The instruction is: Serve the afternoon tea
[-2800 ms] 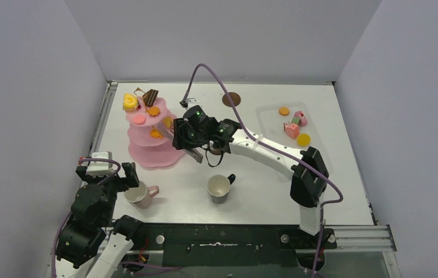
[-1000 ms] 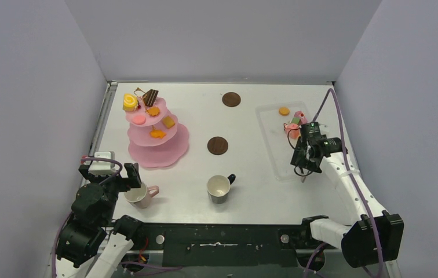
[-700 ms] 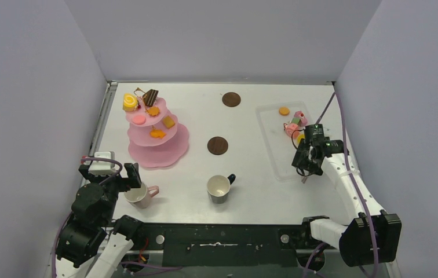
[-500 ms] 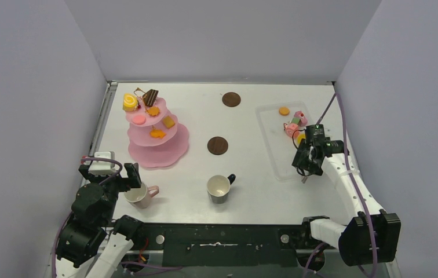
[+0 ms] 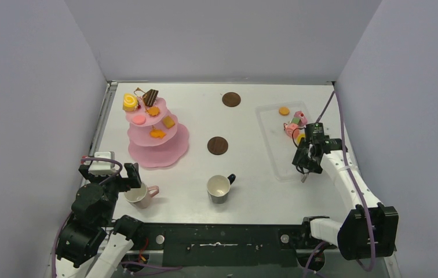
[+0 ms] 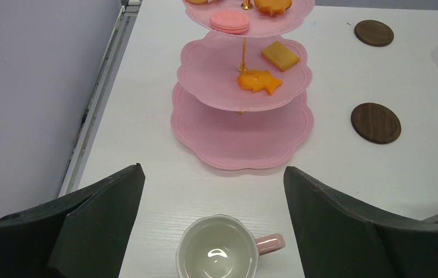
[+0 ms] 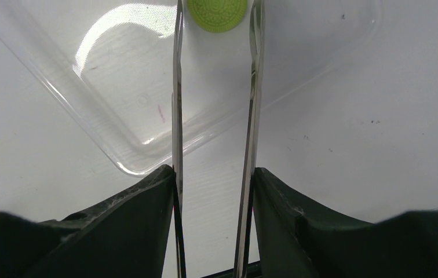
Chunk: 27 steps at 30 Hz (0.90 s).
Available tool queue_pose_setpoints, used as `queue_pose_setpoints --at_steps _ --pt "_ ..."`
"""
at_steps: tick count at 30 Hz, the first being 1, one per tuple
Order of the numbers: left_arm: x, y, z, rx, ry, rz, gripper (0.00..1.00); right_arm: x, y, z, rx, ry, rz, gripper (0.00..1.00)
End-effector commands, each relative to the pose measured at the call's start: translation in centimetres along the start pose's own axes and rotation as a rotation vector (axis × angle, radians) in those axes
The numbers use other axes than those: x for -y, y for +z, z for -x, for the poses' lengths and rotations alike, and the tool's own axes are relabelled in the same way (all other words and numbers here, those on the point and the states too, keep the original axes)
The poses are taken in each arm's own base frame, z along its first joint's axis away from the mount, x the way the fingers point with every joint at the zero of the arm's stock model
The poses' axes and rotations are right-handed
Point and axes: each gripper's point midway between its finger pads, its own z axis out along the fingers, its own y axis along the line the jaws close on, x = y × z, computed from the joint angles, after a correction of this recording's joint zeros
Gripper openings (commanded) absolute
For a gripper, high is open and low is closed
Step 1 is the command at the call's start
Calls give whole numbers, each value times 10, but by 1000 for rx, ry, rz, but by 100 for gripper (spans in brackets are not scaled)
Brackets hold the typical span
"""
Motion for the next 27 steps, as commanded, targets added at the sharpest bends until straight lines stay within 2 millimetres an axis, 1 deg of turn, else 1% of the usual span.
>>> queue_pose_setpoints --at_steps 1,7,11,19,23,27 --pt "2 -1 18 57 -18 -10 89 0 4 15 50 9 0 49" --pt "1 -1 16 48 -15 -3 89 -2 5 14 45 0 15 46" --pt "0 -1 17 53 -17 -1 89 -5 2 13 46 -1 38 44" --pt "-1 -2 17 53 -18 3 89 -20 -17 18 82 21 132 43" --pt "0 -1 17 54 -18 3 89 -27 -29 25 105 17 159 42" --pt "-2 -2 17 58 -19 11 89 -38 -42 34 138 -7 192 42"
